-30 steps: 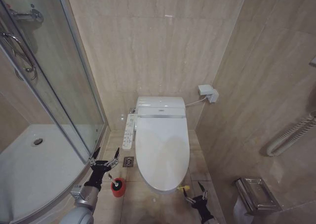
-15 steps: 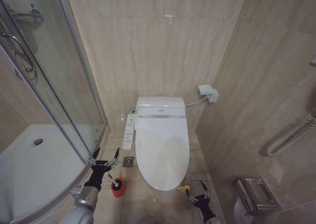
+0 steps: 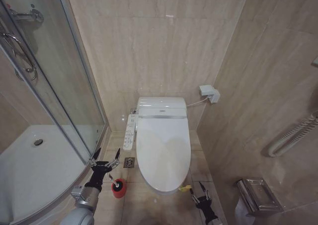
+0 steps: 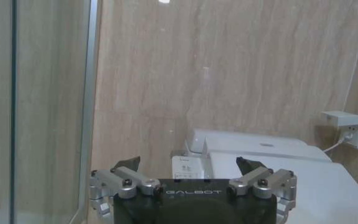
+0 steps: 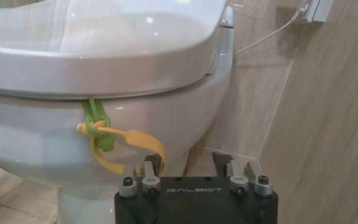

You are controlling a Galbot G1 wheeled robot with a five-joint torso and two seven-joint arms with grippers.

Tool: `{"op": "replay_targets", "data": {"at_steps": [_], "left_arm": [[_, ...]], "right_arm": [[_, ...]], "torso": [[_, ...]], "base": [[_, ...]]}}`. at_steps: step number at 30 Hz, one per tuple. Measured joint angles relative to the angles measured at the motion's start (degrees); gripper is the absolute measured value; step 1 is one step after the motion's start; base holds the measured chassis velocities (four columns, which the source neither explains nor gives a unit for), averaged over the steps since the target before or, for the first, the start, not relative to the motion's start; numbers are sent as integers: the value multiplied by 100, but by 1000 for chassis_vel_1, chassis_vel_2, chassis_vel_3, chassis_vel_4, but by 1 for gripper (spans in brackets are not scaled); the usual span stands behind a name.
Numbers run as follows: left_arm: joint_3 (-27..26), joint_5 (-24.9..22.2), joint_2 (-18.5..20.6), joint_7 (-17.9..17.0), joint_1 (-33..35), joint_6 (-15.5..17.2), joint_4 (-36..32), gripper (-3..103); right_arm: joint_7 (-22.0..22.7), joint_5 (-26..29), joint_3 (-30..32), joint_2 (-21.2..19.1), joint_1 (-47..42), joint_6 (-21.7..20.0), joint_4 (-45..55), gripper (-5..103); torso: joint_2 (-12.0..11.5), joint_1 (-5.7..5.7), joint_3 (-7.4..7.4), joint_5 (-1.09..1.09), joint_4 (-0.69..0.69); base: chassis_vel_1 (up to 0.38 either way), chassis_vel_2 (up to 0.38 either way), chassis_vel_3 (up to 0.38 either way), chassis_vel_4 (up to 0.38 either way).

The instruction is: Open the toilet lid, clean the toilet bowl with a toilet brush, close the toilet lid, and flush.

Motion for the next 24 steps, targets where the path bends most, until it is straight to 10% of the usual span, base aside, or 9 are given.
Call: {"op": "replay_targets", "data": {"at_steps": [3,4,12,13,24], "left_arm": [[0,0,0,0,0,0,0,100],[0,0,0,0,0,0,0,100],[0,0,0,0,0,0,0,100],[0,0,0,0,0,0,0,100],[0,0,0,0,0,0,0,100]], "right_arm": [[-40,2,4,-10,-10,13,-2,66],[-68,3,7,-21,-22,23,-2,39],[-109,14,24,-87,-53,63,44,39],[-114,23,27,-95,-53,63,57,13],[-45,108,62,-127,-184,80,306,0]], "torso": [[0,0,0,0,0],[0,0,0,0,0],[0,0,0,0,0],[0,0,0,0,0],[0,0,0,1,0]], "base": [[0,0,0,0],[0,0,0,0],[0,0,0,0],[0,0,0,0],[0,0,0,0]]}}
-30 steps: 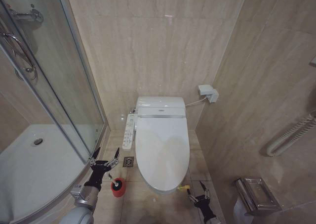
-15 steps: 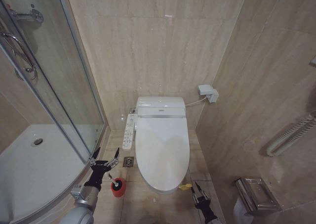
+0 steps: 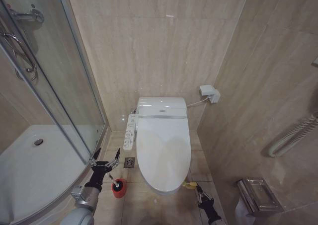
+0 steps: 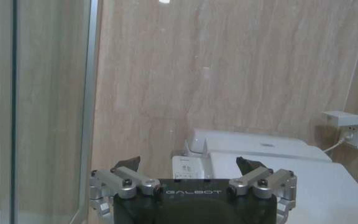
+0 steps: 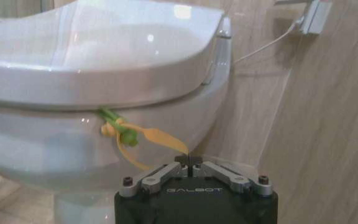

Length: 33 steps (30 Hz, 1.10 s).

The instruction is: Open the toilet lid, clean the toilet bowl with a toilet brush, close the toilet lid, and flush.

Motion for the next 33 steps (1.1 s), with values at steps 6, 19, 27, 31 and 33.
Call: {"op": "replay_targets", "data": {"at_steps": [6,19,27,31,33], "left_arm": [[-1,0,0,0,0,0,0,100],[-1,0,0,-1,0,0,0,100],[-1,0,0,-1,0,0,0,100],[0,0,0,0,0,0,0,100],[-1,0,0,0,0,0,0,100]], "right_arm": [[293,10,36,-32,-160,-149,528,0],[591,1098,257,-603,-801,-786,3106,0],[939,1406,314,-851,-970,-1137,4368,0],[1107,1472,310,-924,-870,-1479,4867,0],[1251,1472,246,-965,-665,-1752,5109,0]], "torso": [[0,0,0,1,1],[0,0,0,-1,-1],[0,0,0,-3,-1],[0,0,0,-2,-1],[0,0,0,-2,-2]], "base": [[0,0,0,0],[0,0,0,0],[0,0,0,0],[0,0,0,0],[0,0,0,0]]}}
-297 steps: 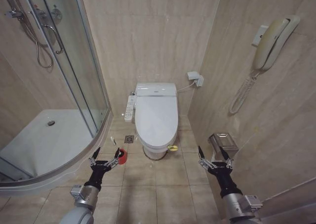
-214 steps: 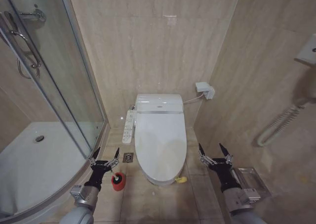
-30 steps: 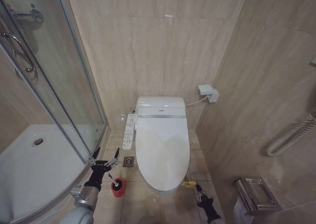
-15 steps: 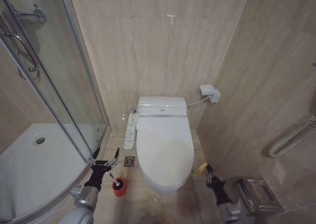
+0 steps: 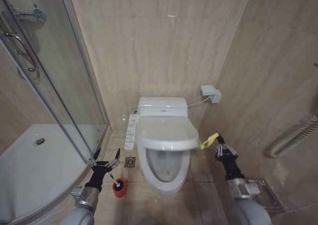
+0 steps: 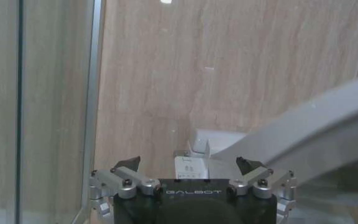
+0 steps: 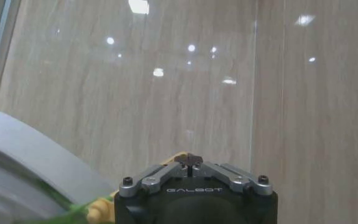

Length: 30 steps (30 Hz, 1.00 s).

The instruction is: Open the toilet lid, clean the toilet bowl with a toilet brush, close the toilet lid, and flush.

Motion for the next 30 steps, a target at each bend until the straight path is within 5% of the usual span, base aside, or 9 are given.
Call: {"op": "replay_targets", "data": {"at_steps": [11,30], "left_arm": [[0,0,0,0,-1,0,0,100],[0,0,0,-1,0,0,0,100]], "right_arm": [[173,-167,-363,-75,1212,-490,-389,0],[125,-264,-325,122,984,-675,-54,0]], "torso": [[0,0,0,0,3],[1,0,0,0,3]], "base": [[0,0,0,0],[0,0,0,0]]}}
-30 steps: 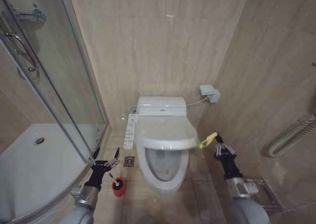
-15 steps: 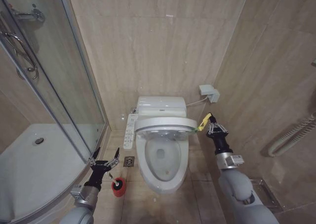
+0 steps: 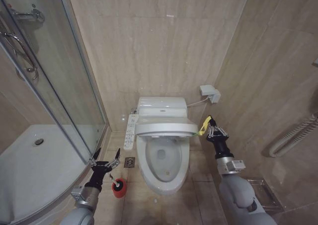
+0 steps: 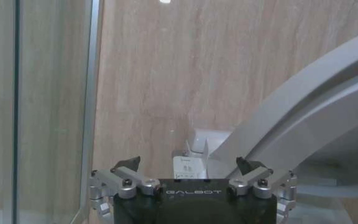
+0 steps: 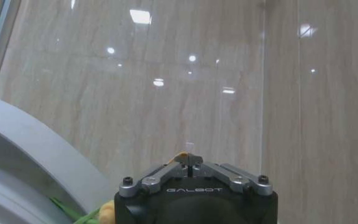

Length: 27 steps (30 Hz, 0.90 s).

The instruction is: Open the toilet lid, clean the toilet bowl with a toilet brush, close the toilet lid, and flush.

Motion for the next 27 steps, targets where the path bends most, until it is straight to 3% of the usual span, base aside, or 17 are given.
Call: {"op": "replay_targets", "data": {"at_steps": [19,27], "left_arm": [[0,0,0,0,-5,0,0,100],[0,0,0,0,1,0,0,100]], "right_arm": [[-35,-32,-3,91,-137,108,51,0],[-10,94,11,-78,148,-161,-62,0]], "torso": [[-1,4,1,1,-2],[-1,0,0,1,1]], "base": [[-41,35,40,-41],[-6,11,11,-14]]}}
